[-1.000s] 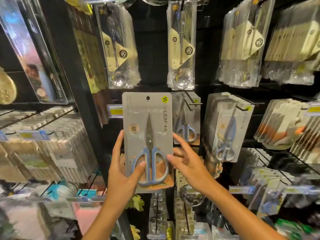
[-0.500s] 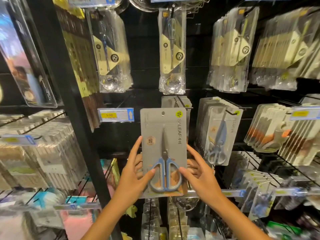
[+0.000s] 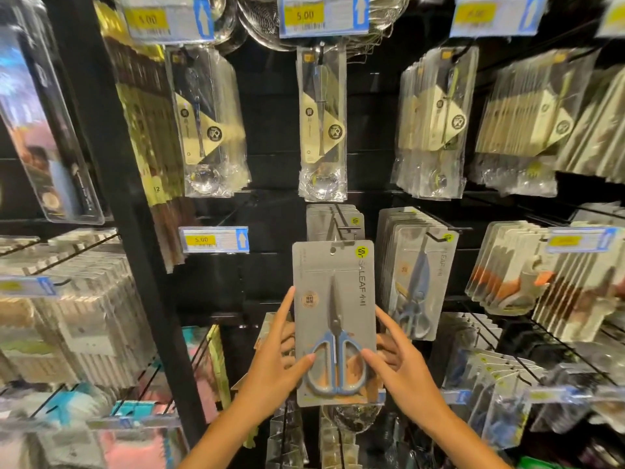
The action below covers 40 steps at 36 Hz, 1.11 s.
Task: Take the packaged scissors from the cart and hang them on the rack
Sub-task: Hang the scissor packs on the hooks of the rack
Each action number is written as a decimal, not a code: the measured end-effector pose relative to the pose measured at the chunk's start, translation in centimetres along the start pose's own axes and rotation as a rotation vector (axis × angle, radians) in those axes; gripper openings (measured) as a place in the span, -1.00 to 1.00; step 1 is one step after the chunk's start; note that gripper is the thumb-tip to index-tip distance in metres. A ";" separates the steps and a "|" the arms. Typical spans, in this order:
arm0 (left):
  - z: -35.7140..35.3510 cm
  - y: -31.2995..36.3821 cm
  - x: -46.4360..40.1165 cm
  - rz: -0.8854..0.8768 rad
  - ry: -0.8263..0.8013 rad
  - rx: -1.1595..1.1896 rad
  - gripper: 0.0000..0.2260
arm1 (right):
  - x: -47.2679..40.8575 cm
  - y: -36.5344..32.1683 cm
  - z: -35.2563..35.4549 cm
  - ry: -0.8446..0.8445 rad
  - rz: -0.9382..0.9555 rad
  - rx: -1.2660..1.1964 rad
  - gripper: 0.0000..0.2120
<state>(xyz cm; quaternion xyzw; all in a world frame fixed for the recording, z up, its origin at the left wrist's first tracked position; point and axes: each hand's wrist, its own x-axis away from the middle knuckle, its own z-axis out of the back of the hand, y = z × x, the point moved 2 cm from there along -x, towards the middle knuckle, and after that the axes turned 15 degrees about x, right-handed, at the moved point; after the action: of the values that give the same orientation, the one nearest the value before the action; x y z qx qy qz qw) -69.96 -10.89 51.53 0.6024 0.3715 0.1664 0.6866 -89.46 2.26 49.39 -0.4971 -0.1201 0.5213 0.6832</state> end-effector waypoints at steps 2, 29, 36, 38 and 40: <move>-0.1 0.0 -0.4 -0.004 0.016 -0.008 -0.06 | -0.3 0.1 0.2 -0.001 0.000 0.002 -0.34; -0.8 -1.1 -8.2 0.107 -0.001 -0.033 -0.11 | -6.9 3.0 0.9 -0.070 -0.011 0.105 -0.33; -1.3 -1.6 -12.3 0.198 0.054 -0.082 -0.02 | -10.7 2.5 0.0 -0.132 -0.011 0.126 -0.24; -1.4 -1.7 -13.0 0.211 0.072 -0.093 -0.02 | -11.5 2.9 -0.1 -0.140 -0.016 0.135 -0.23; -1.3 -2.1 -13.5 0.209 0.079 -0.094 -0.03 | -12.0 3.1 -0.1 -0.153 -0.024 0.119 -0.22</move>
<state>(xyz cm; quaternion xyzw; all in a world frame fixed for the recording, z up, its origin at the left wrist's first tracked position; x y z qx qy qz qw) -80.41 -19.60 53.70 0.5981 0.3253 0.2777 0.6778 -96.42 -7.91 51.11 -0.4129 -0.1464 0.5558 0.7065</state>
